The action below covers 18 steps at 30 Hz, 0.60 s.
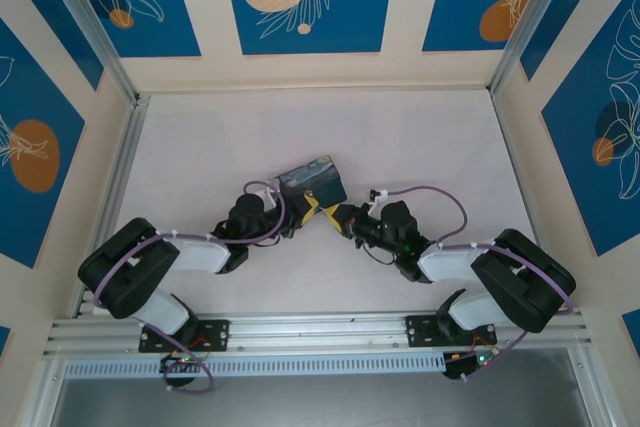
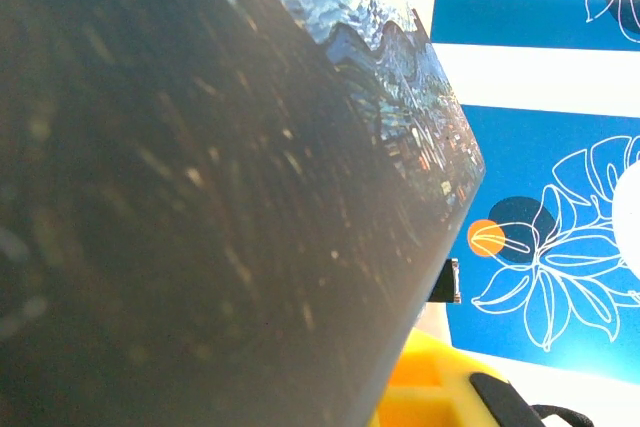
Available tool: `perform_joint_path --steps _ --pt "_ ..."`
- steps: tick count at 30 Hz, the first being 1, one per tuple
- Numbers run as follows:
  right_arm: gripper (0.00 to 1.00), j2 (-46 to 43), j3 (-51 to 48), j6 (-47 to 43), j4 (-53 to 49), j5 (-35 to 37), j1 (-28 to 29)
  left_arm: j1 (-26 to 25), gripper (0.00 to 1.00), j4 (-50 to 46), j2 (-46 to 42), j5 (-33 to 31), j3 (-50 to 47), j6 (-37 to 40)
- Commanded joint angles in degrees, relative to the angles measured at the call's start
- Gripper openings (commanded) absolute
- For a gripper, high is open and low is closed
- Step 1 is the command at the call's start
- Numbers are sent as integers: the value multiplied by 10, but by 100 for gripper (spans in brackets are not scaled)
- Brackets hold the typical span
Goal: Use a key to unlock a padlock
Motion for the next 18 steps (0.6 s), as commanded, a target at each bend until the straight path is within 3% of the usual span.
perform_joint_path --steps 1,18 --pt "0 4 19 -8 10 8 -2 4 0 18 -12 -2 -2 -2" --pt "0 49 18 -50 74 -34 -30 -1 0 45 -26 9 7 -32"
